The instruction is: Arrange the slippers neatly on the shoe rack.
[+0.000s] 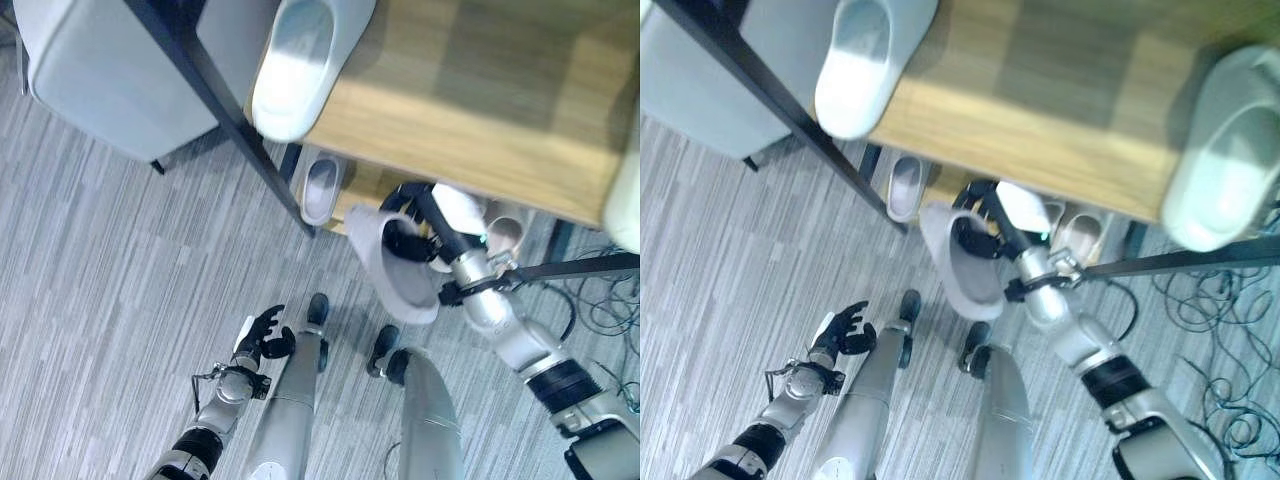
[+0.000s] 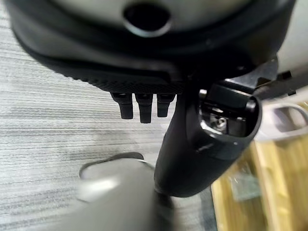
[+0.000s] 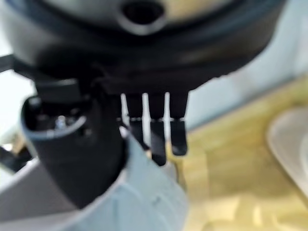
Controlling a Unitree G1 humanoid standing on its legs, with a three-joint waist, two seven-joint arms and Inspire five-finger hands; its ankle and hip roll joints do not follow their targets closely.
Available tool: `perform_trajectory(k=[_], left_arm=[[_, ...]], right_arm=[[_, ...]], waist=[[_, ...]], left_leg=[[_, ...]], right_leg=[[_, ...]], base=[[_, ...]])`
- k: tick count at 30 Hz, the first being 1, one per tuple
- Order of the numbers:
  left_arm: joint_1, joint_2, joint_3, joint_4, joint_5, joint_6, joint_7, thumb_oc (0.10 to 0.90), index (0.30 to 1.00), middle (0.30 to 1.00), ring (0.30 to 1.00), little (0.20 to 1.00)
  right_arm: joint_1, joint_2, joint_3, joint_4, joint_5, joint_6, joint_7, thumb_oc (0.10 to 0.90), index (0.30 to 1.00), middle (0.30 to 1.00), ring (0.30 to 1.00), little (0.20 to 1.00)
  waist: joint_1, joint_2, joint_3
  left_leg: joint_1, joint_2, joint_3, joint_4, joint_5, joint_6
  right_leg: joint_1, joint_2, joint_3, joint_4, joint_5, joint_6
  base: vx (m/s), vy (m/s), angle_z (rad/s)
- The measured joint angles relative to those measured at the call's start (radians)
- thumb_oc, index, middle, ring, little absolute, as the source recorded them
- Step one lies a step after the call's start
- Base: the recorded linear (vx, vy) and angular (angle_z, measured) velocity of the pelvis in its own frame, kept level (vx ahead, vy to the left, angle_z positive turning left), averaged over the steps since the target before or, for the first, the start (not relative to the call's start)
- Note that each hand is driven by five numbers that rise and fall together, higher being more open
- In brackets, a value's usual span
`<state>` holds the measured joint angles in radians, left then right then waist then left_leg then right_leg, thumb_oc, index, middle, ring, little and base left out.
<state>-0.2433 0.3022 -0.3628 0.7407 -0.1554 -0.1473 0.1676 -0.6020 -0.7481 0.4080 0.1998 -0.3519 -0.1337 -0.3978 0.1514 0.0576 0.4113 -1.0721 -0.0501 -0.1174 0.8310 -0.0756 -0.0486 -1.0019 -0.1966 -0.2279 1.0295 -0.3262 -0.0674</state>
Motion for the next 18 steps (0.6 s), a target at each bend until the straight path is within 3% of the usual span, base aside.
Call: perform_trajectory(k=[4, 13, 16, 18], left_arm=[[0.005, 0.034, -0.032, -0.014, -0.036, 0.006, 0.002, 0.8, 0.9, 0.9, 0.9, 0.9], [0.039, 0.051, -0.067, -0.194, -0.084, 0.016, 0.033, 0.8, 0.9, 0.9, 0.9, 0.9], [0.036, 0.073, -0.063, -0.214, -0.1, 0.01, 0.05, 0.8, 0.9, 0.9, 0.9, 0.9], [0.039, 0.099, -0.063, -0.214, -0.103, 0.01, 0.066, 0.8, 0.9, 0.9, 0.9, 0.9]], right_arm=[[-0.118, -0.066, -0.026, 0.006, -0.028, 0.014, -0.048, 0.4, 0.3, 0.3, 0.3, 0.3], [-0.155, -0.092, -0.018, 0.08, -0.048, 0.06, -0.108, 0.4, 0.3, 0.3, 0.3, 0.3], [-0.194, -0.093, -0.018, 0.163, -0.059, 0.107, -0.124, 0.4, 0.3, 0.3, 0.3, 0.3], [-0.209, -0.093, -0.015, 0.187, -0.064, 0.122, -0.135, 0.4, 0.3, 0.3, 0.3, 0.3]], waist=[[0.002, 0.001, 0.0], [-0.008, -0.006, -0.001], [-0.017, -0.03, 0.014], [-0.011, -0.062, 0.039]], left_leg=[[-0.225, -0.019, -0.001, 0.253, -0.083, -0.001], [-0.484, -0.056, 0.006, 0.529, -0.144, 0.02], [-0.528, -0.075, 0.014, 0.609, -0.163, 0.023], [-0.529, -0.08, 0.026, 0.646, -0.178, 0.024]], right_leg=[[-0.202, -0.034, 0.016, 0.243, -0.093, -0.023], [-0.429, -0.091, 0.041, 0.528, -0.197, -0.034], [-0.466, -0.117, 0.052, 0.619, -0.237, -0.037], [-0.471, -0.119, 0.069, 0.66, -0.256, -0.034]], base=[[0.07, 0.016, 0.07], [0.09, -0.009, 0.13], [0.04, -0.01, 0.18], [0.04, -0.002, 0.01]])
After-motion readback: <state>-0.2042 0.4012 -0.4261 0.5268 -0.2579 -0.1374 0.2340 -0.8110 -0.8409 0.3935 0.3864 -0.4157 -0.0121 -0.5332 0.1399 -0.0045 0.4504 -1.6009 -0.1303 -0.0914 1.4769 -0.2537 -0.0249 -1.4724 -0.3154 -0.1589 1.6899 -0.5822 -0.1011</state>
